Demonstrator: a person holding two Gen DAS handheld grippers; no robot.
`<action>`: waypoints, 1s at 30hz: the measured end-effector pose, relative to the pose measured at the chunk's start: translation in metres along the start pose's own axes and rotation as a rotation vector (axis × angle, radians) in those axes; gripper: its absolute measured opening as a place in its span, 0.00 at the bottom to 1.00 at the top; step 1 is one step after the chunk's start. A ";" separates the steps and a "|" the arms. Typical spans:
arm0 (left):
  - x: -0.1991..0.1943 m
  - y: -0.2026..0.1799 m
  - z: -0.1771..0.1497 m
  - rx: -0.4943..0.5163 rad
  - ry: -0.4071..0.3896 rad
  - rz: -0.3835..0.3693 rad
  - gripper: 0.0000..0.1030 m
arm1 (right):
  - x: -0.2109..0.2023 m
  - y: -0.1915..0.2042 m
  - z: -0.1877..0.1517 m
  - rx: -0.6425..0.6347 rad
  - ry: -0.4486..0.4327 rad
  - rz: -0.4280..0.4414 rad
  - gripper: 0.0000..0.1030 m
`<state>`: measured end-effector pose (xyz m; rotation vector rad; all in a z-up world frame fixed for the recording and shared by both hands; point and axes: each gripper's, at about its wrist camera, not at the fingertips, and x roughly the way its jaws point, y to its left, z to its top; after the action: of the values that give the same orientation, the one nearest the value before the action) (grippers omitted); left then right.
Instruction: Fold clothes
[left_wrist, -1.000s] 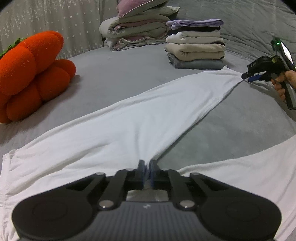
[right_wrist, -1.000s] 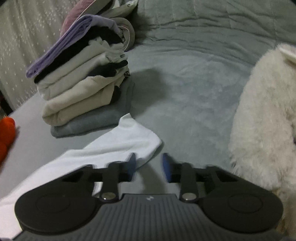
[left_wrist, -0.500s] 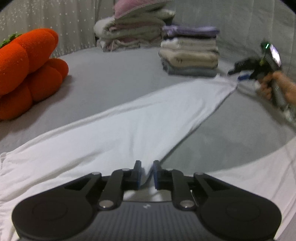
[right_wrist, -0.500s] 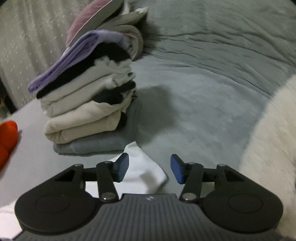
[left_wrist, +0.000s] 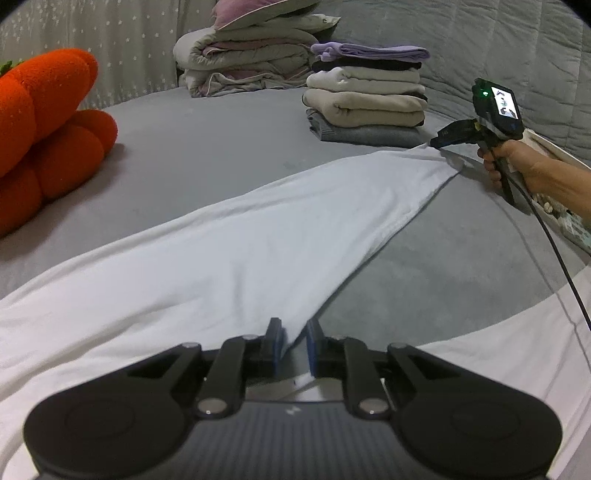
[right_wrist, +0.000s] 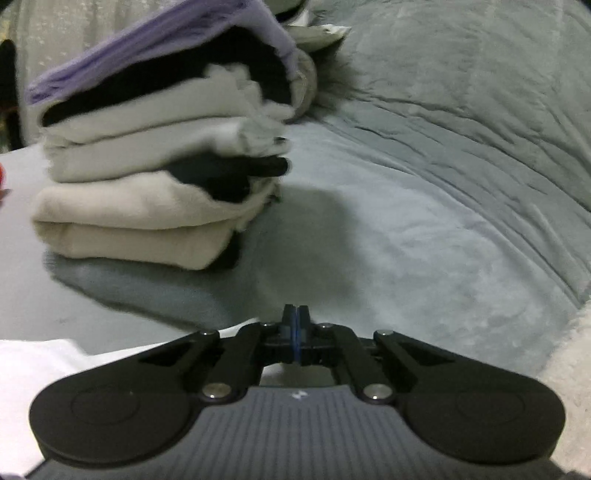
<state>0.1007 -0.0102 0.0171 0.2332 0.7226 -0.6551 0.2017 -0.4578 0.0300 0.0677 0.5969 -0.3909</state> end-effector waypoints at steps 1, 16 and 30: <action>0.000 0.000 0.000 0.002 0.001 0.002 0.15 | 0.001 -0.002 0.001 0.012 0.004 0.001 0.00; 0.000 -0.002 0.001 0.006 0.000 0.007 0.15 | -0.003 0.015 -0.005 -0.034 0.022 0.120 0.36; -0.001 0.000 0.000 0.007 -0.001 -0.002 0.17 | 0.003 0.027 0.000 -0.133 0.002 -0.046 0.08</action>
<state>0.1003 -0.0099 0.0173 0.2388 0.7193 -0.6602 0.2139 -0.4338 0.0272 -0.0728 0.6258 -0.3952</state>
